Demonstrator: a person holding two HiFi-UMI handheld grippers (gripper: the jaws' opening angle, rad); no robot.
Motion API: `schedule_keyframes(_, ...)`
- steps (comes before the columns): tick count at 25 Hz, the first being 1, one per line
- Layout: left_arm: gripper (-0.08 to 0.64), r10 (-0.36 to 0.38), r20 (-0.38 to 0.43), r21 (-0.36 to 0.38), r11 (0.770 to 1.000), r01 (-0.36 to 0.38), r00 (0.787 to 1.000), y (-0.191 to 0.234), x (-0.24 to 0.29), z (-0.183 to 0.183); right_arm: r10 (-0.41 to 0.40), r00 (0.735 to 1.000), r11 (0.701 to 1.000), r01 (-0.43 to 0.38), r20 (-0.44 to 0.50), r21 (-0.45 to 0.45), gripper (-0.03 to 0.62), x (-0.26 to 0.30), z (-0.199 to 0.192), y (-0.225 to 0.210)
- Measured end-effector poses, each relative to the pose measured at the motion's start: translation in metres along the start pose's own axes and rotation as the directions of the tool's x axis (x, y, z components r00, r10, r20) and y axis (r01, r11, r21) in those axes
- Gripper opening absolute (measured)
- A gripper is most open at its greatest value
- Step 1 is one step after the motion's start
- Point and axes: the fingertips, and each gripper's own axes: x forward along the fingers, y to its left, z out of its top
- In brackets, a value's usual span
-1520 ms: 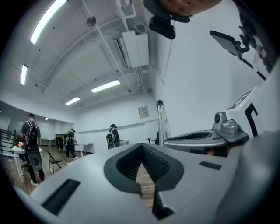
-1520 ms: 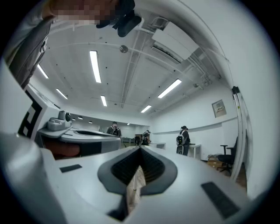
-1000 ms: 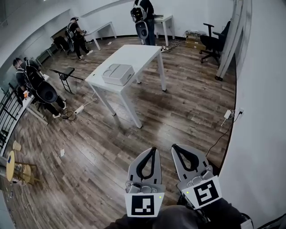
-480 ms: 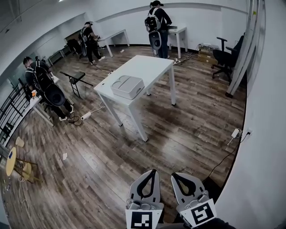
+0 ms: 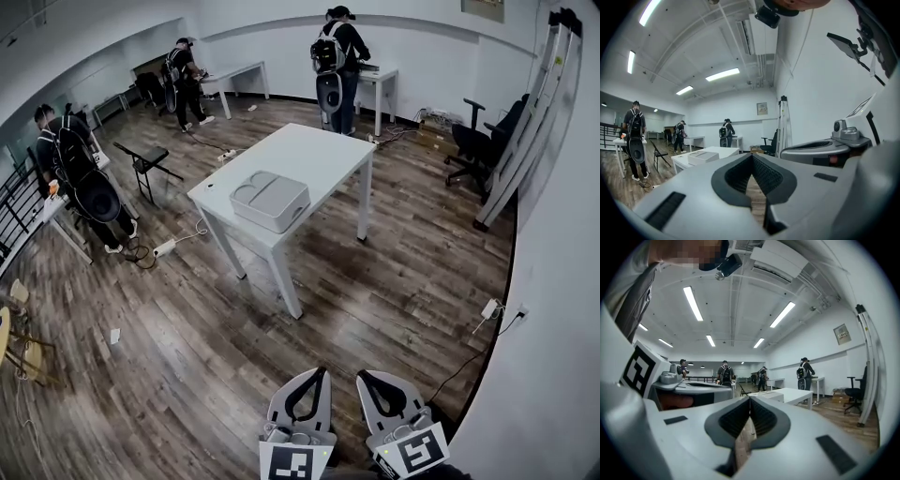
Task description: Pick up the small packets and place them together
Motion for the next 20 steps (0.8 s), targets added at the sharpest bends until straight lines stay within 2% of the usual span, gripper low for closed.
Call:
schedule_keyframes(11, 0.000, -0.018, -0.015, -0.047, 0.999, 0.017, 1.000, 0.082, 0.063, -0.010, 0.013, 0.999, 1.000, -0.013, -0.030, -0.016, 0.003, 0.085, 0.006, -0.013)
schedule_keyframes(15, 0.000, -0.012, -0.011, -0.034, 0.999, 0.011, 1.000, 0.093, 0.084, -0.007, 0.014, 1.000, 1.000, -0.014, -0.019, -0.007, 0.003, 0.102, 0.009, -0.028)
schedule_keyframes(20, 0.000, 0.017, -0.057, -0.026, 0.999, -0.019, 0.998, 0.106, 0.114, -0.017, 0.012, 1.000, 1.000, -0.012, -0.002, 0.000, 0.003, 0.129, 0.004, -0.057)
